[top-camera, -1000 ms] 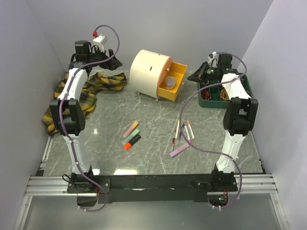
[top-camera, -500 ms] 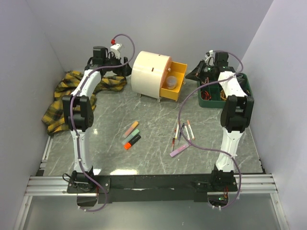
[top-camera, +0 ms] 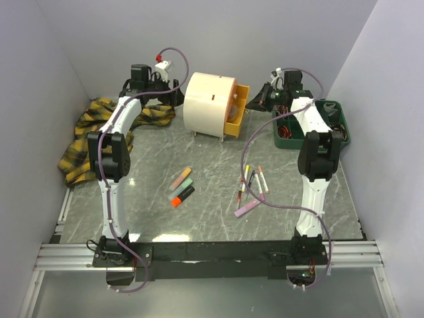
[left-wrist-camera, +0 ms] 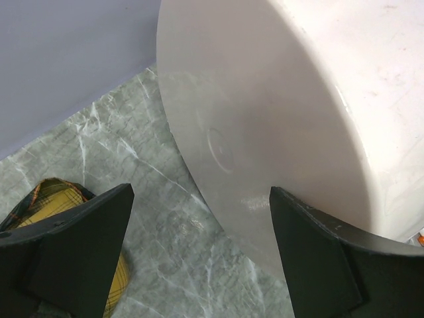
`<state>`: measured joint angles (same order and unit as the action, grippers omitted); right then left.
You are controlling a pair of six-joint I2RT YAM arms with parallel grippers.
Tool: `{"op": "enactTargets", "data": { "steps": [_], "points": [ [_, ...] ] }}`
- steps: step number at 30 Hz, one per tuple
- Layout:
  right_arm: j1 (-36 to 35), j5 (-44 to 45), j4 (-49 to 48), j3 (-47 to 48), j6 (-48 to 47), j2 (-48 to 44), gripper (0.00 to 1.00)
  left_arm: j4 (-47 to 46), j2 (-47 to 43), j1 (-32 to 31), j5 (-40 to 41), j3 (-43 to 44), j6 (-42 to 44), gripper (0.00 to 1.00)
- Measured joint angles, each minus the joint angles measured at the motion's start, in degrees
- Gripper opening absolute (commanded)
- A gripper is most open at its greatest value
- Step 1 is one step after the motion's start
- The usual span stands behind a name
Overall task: Sort the stationery into containers
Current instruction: Close the drawer in the storage box.
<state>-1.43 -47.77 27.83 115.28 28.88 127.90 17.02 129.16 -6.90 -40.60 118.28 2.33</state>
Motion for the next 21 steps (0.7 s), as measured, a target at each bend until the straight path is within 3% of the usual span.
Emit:
{"op": "enactTargets", "data": {
  "steps": [21],
  "points": [
    [-5.1, 0.1, -1.7, 4.3, 2.2, 3.9, 0.0, 1.3, -0.3, -0.5, 3.4, -2.0, 2.2, 0.95]
  ]
}}
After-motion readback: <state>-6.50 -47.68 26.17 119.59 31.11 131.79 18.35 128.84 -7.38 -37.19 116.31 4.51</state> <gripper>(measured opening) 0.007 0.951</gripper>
